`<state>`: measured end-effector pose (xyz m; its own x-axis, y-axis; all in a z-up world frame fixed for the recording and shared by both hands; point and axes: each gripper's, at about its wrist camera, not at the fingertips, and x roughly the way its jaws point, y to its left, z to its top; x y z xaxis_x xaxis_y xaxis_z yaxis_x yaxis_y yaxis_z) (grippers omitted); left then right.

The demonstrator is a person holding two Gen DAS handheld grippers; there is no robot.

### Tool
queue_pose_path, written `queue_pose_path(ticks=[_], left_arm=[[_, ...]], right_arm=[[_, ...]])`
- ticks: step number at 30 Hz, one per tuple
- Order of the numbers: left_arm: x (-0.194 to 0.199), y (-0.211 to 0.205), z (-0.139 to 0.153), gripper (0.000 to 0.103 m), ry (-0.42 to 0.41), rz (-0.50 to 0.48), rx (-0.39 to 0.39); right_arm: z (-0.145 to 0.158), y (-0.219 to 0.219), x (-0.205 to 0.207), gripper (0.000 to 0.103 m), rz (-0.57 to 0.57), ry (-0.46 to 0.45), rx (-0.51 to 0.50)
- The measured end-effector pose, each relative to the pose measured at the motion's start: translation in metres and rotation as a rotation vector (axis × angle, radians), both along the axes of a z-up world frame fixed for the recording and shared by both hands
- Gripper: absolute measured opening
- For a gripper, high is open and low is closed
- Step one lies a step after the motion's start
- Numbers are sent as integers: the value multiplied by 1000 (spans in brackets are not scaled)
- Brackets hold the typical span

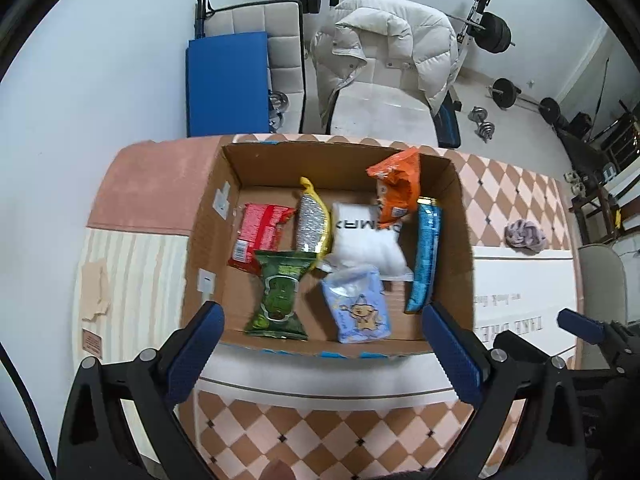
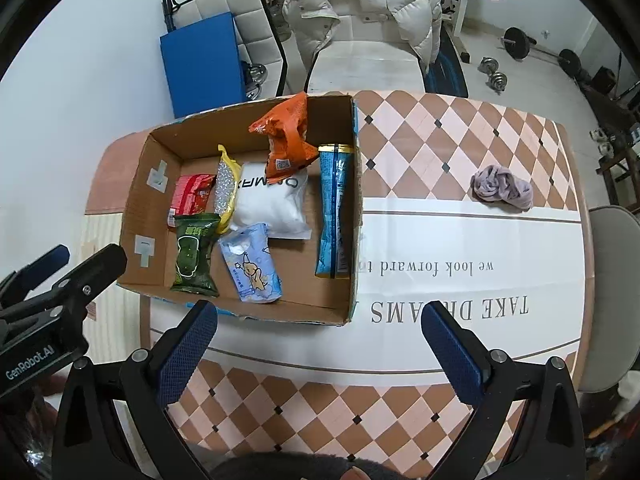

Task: Organize soft objects
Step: 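Reach the right tool to the lilac cloth and grasp it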

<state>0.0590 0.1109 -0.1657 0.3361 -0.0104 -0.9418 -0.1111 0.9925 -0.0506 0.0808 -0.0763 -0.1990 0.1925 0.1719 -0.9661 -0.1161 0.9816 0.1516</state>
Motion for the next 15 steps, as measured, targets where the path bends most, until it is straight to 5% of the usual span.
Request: queue_pose_path(ticks=[7,15], left_arm=[[19,-21,-12,101,13,35,52],[63,-45,-58,101,99,84,59]], right_arm=[[-18,-84,32,103,-219,51,85],[-85,-211,100,103,-589,183,248]])
